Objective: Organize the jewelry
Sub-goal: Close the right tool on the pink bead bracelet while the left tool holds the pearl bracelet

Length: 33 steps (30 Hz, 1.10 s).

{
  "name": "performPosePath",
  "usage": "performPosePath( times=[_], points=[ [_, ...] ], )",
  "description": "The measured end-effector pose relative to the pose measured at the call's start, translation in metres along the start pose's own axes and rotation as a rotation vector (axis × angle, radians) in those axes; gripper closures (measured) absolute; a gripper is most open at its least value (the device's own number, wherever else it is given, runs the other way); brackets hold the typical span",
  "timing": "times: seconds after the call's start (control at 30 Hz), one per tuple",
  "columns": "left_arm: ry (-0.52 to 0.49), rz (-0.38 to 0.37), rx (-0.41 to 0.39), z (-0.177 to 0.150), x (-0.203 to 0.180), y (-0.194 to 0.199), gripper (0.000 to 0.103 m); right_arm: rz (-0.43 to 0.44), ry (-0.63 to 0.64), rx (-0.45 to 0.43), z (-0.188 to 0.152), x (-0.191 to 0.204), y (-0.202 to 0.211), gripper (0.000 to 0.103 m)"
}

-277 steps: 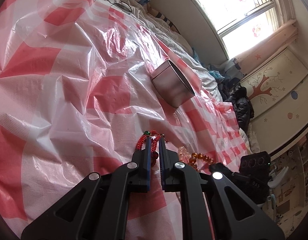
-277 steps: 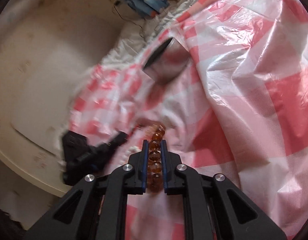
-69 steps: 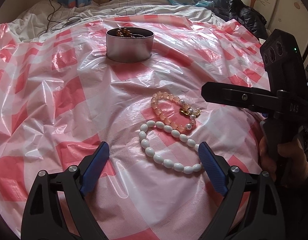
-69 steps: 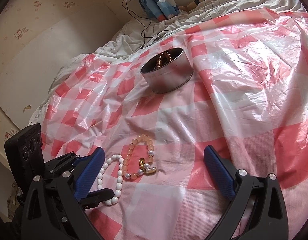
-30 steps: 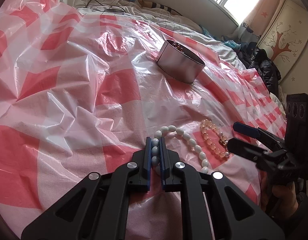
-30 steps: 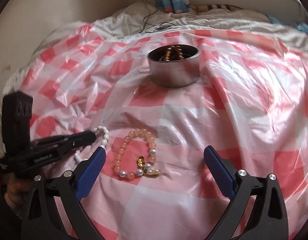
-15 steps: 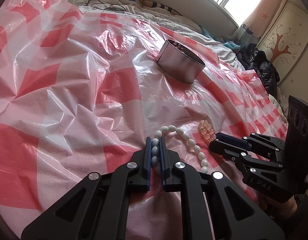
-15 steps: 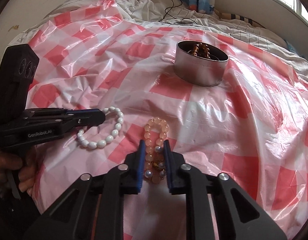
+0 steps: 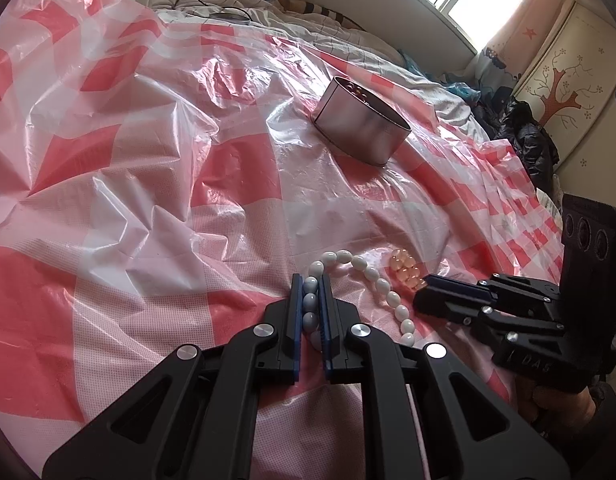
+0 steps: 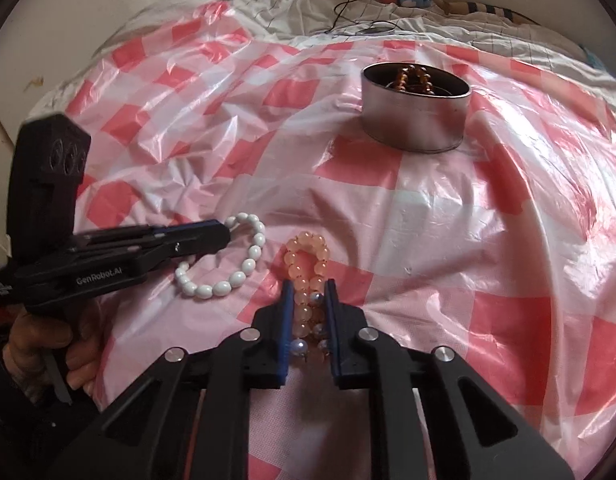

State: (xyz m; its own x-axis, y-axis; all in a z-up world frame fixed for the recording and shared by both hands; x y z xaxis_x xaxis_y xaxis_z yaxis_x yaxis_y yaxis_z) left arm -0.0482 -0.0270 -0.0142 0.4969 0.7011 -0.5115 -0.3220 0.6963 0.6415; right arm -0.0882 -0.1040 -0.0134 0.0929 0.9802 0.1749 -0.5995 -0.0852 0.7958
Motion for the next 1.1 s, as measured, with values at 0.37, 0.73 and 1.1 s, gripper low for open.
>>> performPosePath(
  times=[0.37,0.73,1.1],
  points=[
    [0.006,-0.026,-0.002,0.0,0.001,0.001,0.095,0.318,-0.433,-0.185,-0.021,-0.077,0.029,0.094],
    [-0.019,-0.101,-0.013,0.007,-0.016,0.014,0.096,0.41,-0.481,-0.222,-0.026,-0.088,0.034,0.094],
    [-0.07,-0.154,-0.032,0.043,-0.079,0.032,0.096,0.438,-0.526,-0.245,-0.032,-0.096,0.038,0.094]
  ],
)
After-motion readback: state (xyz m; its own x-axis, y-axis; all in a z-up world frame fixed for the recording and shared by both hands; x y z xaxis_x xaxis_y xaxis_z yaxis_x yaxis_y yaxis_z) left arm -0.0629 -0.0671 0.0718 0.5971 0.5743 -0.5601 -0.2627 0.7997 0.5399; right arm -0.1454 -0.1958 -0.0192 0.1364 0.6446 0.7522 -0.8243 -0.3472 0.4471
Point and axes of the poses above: each gripper's, at about its wrist camera, not at the fingertips, and y roughly against the way its jaws point, x to its left, z to its top, the point moved 2 cm from there along -y, roughly the way its jaws point, and after that the axes turned 7 degrees about -z, right-handed, at the moved point
